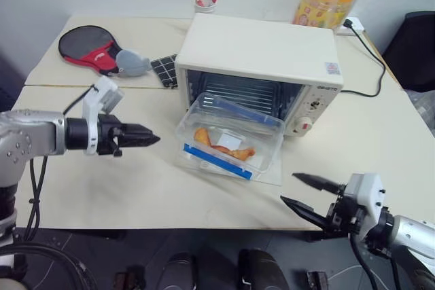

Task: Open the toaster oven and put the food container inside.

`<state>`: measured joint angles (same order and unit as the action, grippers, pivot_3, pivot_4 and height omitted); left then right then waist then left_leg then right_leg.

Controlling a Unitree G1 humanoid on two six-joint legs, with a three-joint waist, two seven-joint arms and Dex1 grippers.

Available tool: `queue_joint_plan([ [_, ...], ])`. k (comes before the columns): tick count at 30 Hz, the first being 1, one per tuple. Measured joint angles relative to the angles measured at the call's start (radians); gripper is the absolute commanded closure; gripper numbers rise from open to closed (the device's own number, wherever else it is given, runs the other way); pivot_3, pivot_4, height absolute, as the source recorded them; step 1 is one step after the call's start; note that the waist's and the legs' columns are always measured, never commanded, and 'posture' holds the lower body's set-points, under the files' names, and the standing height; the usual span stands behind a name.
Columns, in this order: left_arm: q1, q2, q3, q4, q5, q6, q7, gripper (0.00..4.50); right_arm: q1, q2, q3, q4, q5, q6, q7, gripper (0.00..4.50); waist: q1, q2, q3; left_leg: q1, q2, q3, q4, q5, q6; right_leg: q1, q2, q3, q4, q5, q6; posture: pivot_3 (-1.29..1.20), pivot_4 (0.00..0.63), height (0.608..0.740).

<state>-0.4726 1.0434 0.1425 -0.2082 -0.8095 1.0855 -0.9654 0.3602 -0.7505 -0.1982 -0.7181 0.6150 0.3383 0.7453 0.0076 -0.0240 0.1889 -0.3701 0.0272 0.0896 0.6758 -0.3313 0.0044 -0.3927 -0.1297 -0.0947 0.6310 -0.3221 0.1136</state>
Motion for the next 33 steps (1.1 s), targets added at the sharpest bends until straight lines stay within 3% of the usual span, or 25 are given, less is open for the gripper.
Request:
queue_joint_plan([
  [3, 0.131, -0.012, -0.039, 0.05, 0.106, -0.286, -0.188, 4.48, -0.036, -0.024, 0.113, -0.012, -0.046, 0.07, -0.008, 3.62, 0.004, 0.0, 0.0, -0.001, 0.0, 0.0, 0.001, -0.001, 0.001, 0.0, 0.0, 0.0, -0.001, 0.0, 0.0, 0.0, 0.15, 0.74],
  [6, 0.173, -0.081, -0.096, 0.09, 0.186, -0.458, -0.261, 4.5, -0.108, 0.013, 0.217, -0.009, -0.1, 0.085, -0.032, 4.45, 0.013, 0.0, 0.0, -0.001, 0.0, 0.001, 0.003, -0.002, 0.003, 0.0, 0.0, 0.0, -0.001, 0.0, -0.001, 0.0, 0.15, 0.74],
  [12, 0.162, -0.263, -0.161, 0.102, 0.269, -0.613, -0.215, 4.5, -0.289, 0.114, 0.366, 0.092, -0.26, 0.033, -0.067, 4.45, 0.018, 0.0, 0.0, -0.004, 0.0, 0.001, 0.006, -0.005, 0.007, 0.0, -0.001, -0.002, 0.002, 0.002, 0.001, 0.0, 0.15, 0.74],
  [26, 0.067, -0.553, -0.202, 0.118, 0.398, -0.666, 0.06, 4.5, -0.45, 0.093, 0.205, 0.234, -0.286, 0.071, -0.102, 4.45, 0.015, 0.0, 0.0, -0.004, 0.0, 0.003, 0.008, -0.005, 0.008, 0.0, -0.001, -0.002, 0.004, 0.003, 0.003, 0.0, 0.15, 0.74],
  [33, -0.061, -0.682, -0.208, 0.281, 0.497, -0.756, 0.209, 4.5, -0.594, 0.16, 0.197, 0.445, -0.346, -0.007, -0.123, 4.45, 0.015, 0.0, 0.0, -0.004, 0.0, 0.003, 0.009, -0.005, 0.008, 0.0, -0.001, -0.002, 0.004, 0.003, 0.003, 0.0, 0.15, 0.74],
])
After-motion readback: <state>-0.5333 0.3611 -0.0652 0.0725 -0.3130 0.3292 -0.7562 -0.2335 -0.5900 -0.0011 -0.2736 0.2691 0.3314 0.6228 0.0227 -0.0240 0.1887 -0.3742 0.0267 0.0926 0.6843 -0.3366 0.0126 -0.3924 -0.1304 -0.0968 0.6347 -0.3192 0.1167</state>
